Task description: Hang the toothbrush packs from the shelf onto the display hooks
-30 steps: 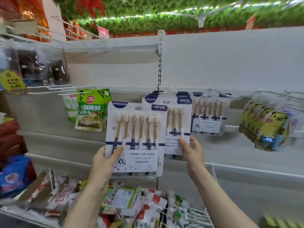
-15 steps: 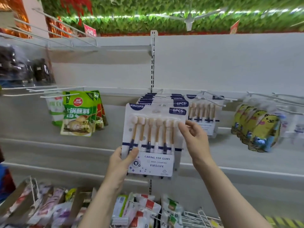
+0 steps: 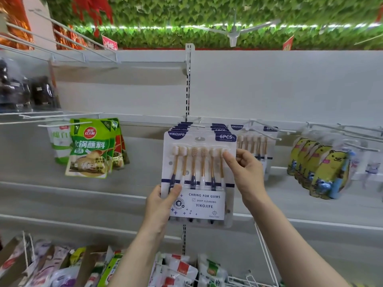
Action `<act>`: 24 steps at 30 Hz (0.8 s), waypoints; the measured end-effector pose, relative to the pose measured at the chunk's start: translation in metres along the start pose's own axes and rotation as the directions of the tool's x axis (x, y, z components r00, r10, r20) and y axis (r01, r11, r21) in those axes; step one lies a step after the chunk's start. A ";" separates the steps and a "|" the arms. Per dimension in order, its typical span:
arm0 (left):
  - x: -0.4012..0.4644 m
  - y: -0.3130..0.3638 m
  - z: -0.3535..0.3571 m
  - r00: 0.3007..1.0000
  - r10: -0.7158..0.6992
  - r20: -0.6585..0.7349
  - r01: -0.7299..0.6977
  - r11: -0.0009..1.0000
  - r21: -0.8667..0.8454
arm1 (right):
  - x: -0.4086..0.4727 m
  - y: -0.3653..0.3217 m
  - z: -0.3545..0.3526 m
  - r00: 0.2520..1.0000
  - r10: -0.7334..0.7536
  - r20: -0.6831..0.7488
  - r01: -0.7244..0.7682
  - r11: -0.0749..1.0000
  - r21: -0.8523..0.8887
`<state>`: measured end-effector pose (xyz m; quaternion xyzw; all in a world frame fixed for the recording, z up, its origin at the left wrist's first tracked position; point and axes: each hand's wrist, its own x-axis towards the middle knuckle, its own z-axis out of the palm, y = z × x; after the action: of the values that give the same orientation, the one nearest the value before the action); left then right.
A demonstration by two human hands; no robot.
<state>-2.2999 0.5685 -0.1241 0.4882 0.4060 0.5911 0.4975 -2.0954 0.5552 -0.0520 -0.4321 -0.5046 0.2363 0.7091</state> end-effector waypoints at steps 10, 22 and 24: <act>0.023 -0.005 0.003 1.000 0.020 0.016 -0.020 1.000 0.018 | 0.011 0.005 0.006 1.000 0.017 -0.024 -0.020 0.993 -0.120; 0.028 -0.010 -0.003 0.997 0.071 0.031 -0.073 0.996 0.057 | 0.001 0.002 0.005 0.997 0.076 -0.011 -0.077 0.983 -0.165; 0.029 -0.009 -0.004 0.997 0.066 0.047 -0.068 0.996 0.052 | 0.002 0.001 0.004 0.996 0.094 -0.004 -0.093 0.977 -0.193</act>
<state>-2.3026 0.5984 -0.1289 0.5279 0.3935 0.5852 0.4733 -2.0988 0.5586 -0.0516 -0.5215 -0.5062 0.2202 0.6506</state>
